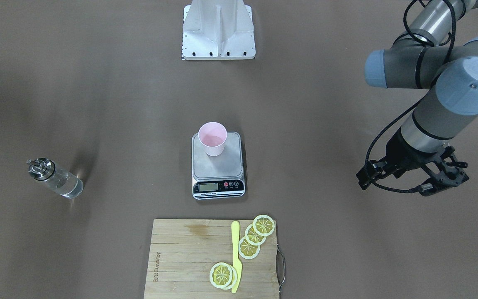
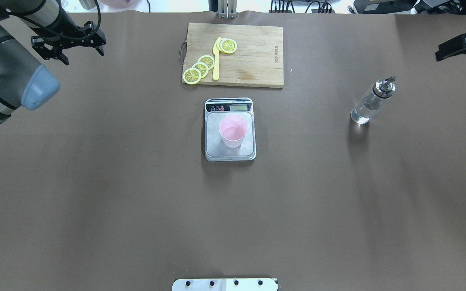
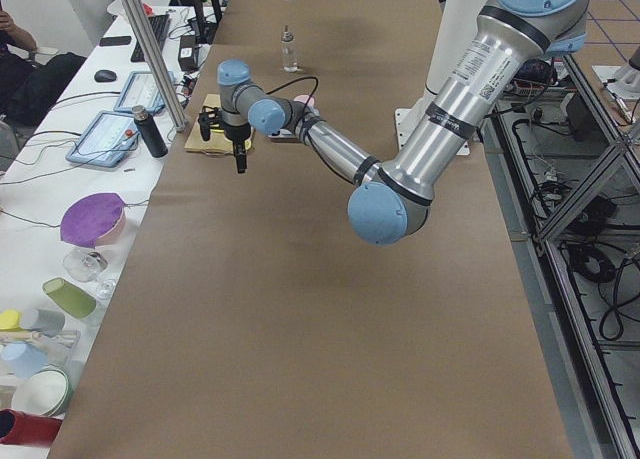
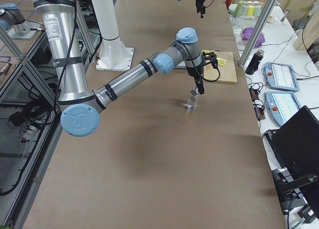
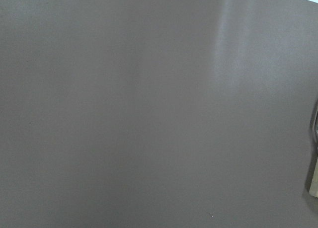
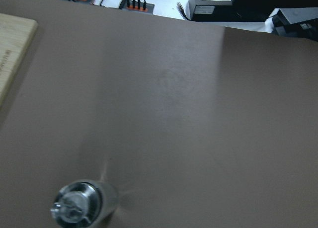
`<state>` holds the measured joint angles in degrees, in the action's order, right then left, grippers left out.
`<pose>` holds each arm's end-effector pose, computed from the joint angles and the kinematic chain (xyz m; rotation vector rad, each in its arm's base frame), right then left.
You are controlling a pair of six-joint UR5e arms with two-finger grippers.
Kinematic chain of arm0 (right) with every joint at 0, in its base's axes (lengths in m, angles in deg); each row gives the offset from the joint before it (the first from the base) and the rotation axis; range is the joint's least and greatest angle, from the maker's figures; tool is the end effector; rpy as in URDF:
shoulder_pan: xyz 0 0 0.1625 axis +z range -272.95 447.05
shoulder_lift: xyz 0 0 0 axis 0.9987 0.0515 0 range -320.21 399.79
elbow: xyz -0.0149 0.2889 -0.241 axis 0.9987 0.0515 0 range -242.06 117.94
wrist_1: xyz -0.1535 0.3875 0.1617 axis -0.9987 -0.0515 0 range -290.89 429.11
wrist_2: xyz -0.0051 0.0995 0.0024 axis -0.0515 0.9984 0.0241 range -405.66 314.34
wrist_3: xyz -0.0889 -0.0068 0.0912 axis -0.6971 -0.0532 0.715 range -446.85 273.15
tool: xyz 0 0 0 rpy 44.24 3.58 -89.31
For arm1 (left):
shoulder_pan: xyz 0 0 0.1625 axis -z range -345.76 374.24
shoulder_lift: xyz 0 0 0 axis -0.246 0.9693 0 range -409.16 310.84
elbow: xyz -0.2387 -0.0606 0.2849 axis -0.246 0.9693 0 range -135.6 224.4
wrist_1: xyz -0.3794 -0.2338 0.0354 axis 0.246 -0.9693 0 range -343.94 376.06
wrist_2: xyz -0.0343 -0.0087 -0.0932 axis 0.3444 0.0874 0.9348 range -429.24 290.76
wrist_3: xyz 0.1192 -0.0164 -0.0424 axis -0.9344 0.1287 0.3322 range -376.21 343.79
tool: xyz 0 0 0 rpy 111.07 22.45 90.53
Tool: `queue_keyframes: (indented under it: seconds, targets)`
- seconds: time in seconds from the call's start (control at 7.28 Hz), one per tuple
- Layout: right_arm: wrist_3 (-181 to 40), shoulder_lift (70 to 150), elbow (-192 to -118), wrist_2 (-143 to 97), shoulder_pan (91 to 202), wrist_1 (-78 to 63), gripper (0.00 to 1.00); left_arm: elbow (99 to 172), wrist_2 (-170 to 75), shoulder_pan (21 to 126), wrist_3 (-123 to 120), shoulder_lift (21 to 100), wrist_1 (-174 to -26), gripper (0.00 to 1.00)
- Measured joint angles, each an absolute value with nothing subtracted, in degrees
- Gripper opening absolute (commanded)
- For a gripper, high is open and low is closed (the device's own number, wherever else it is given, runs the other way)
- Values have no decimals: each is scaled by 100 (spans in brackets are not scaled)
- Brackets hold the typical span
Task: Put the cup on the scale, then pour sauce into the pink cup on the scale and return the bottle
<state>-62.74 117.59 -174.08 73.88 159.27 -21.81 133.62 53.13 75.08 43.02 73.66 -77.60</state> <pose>-0.1090 -0.5706 0.3286 0.3512 -0.6703 -0.0447 0.2890 -0.6514 0.2820 0.0540 0.8168 -0.3195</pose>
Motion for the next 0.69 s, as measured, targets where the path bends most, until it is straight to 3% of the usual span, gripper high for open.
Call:
queue_keyframes:
  seconds: [0.69]
  targets:
    - [-8884, 11919, -15613, 8210, 17154, -2845, 100, 12655, 5289, 9450, -221, 7164, -6058, 98]
